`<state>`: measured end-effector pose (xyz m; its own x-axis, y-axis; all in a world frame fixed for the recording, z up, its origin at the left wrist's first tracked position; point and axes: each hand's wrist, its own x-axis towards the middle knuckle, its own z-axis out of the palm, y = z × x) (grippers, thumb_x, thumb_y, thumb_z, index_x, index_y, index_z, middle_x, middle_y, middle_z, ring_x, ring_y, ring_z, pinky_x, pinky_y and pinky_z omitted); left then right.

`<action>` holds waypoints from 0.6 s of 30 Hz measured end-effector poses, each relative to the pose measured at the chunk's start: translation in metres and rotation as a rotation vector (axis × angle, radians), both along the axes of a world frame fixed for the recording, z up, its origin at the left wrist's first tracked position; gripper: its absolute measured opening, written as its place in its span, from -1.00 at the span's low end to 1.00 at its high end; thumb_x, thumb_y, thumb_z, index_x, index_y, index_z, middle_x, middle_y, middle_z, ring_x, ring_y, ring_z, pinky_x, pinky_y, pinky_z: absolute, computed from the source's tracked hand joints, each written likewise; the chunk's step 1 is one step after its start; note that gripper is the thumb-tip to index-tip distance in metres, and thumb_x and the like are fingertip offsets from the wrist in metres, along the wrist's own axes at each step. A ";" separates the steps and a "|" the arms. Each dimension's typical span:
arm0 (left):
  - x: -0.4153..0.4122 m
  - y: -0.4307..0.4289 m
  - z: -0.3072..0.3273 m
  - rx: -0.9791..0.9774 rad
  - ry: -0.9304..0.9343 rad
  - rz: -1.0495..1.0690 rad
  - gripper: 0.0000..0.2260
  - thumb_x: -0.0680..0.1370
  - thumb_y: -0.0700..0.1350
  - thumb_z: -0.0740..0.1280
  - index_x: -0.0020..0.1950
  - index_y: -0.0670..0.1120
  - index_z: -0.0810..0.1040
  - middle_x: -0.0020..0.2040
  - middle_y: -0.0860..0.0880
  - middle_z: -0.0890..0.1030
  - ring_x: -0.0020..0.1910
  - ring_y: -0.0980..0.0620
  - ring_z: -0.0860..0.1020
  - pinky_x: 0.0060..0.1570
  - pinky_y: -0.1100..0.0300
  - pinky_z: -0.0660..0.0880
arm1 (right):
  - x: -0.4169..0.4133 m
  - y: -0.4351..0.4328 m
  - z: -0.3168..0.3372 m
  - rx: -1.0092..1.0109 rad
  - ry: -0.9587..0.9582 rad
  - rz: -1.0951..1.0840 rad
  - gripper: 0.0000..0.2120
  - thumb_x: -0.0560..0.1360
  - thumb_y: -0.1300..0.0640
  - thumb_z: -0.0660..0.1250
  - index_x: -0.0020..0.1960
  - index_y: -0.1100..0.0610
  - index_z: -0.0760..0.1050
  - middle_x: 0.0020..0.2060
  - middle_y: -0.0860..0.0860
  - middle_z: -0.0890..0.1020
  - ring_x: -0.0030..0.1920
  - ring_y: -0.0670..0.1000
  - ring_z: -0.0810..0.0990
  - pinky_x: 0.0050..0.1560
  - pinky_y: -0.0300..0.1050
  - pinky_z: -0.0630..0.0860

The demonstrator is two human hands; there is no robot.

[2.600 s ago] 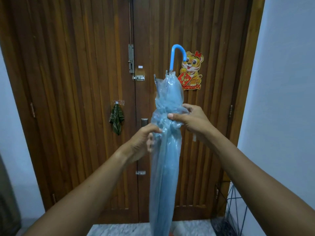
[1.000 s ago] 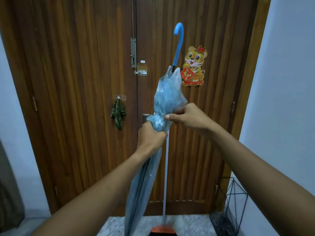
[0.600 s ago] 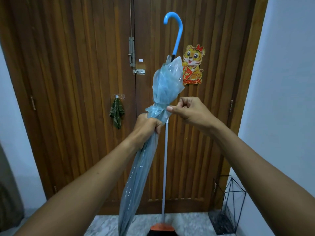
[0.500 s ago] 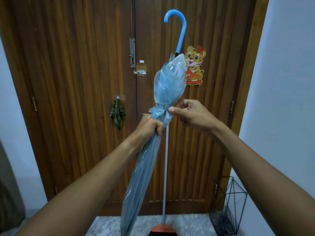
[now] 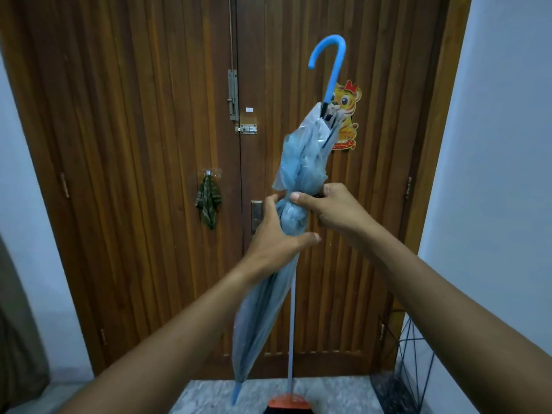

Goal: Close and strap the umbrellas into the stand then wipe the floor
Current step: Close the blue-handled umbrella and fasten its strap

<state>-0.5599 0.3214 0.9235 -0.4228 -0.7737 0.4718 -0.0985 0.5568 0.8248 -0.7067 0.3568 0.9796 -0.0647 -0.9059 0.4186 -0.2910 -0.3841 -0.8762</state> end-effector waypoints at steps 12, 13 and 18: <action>0.019 -0.009 0.011 0.128 0.245 -0.189 -0.55 0.42 -0.02 0.52 0.19 0.00 0.37 -0.01 -0.01 0.57 -0.09 -0.01 0.59 -0.06 -0.09 0.56 | -0.018 0.009 0.029 0.138 -0.114 0.168 -0.89 0.42 0.34 0.50 -0.05 0.27 0.64 -0.17 0.09 0.72 -0.16 -0.02 0.70 -0.12 -0.22 0.65; 0.020 -0.009 0.011 0.151 0.258 -0.203 -0.54 0.42 -0.02 0.51 0.19 0.00 0.36 -0.01 -0.02 0.56 -0.12 0.00 0.59 -0.11 -0.04 0.57 | -0.018 0.011 0.029 0.109 -0.100 0.181 -0.87 0.41 0.35 0.50 -0.04 0.27 0.64 -0.14 0.11 0.72 -0.10 0.01 0.71 -0.08 -0.18 0.66; 0.022 -0.003 0.019 0.292 0.326 -0.351 -0.68 0.46 -0.10 0.39 0.17 -0.17 0.47 -0.24 -0.05 0.54 -0.39 0.06 0.54 -0.41 0.21 0.51 | -0.016 0.017 0.035 -0.042 0.058 0.190 -0.77 0.44 0.38 0.47 0.09 0.38 0.59 -0.14 0.19 0.66 -0.16 -0.01 0.69 -0.14 -0.19 0.64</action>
